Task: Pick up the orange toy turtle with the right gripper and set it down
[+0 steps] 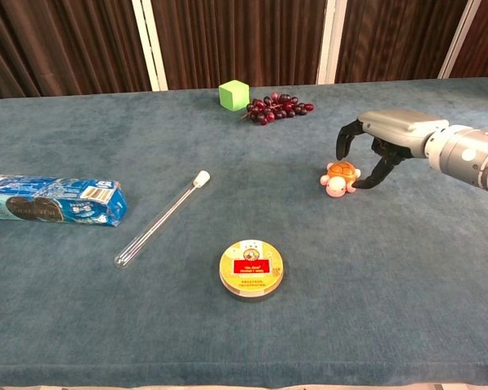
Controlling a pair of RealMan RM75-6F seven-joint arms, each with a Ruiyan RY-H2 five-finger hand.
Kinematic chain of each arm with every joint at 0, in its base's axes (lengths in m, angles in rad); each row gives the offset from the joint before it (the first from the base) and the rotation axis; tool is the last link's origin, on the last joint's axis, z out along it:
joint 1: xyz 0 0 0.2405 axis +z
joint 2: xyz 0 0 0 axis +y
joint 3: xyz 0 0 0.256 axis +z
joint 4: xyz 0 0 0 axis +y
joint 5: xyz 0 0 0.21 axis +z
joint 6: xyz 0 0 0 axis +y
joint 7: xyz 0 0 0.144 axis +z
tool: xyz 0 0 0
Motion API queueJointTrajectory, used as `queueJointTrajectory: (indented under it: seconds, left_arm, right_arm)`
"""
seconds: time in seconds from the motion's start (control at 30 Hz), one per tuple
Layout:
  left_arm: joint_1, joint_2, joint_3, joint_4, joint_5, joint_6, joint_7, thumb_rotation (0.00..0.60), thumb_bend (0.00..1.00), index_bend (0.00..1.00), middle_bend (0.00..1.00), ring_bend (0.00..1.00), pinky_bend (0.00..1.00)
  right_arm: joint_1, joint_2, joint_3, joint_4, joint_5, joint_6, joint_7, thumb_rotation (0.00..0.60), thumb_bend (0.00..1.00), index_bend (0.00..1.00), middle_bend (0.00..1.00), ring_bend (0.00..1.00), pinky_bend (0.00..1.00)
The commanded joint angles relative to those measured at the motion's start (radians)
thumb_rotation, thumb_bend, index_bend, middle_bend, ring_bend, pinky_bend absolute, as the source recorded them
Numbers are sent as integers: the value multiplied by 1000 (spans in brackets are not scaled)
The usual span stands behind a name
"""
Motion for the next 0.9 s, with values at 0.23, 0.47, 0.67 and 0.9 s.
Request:
queueJointTrajectory:
  seconds: [0.23,0.47,0.67,0.9]
  left_arm:
    - [2,1,-1,2,-1,3,-9,600,507,145,80,146,347]
    - [3,3,0,6,0,4,-18,600,507,146,79,146,347]
    - [3,5,1,9,2,3,-25,600,507,151,80,146,347]
    - [3,5,2,11,2,2,-29,600,508,156,80,146,347]
  right_arm:
    - [3,-37,-10,66,-6,12,22,600,343,645,538,1000,913]
    - [-1,-51,-17,100,-22,30,56,600,960,827,666,1000,917]
    - [-4,-54,-27,119,-48,52,100,600,1000,896,710,1000,926]
    - [-8,-56,-33,131,-55,61,104,600,1000,897,728,1000,932]
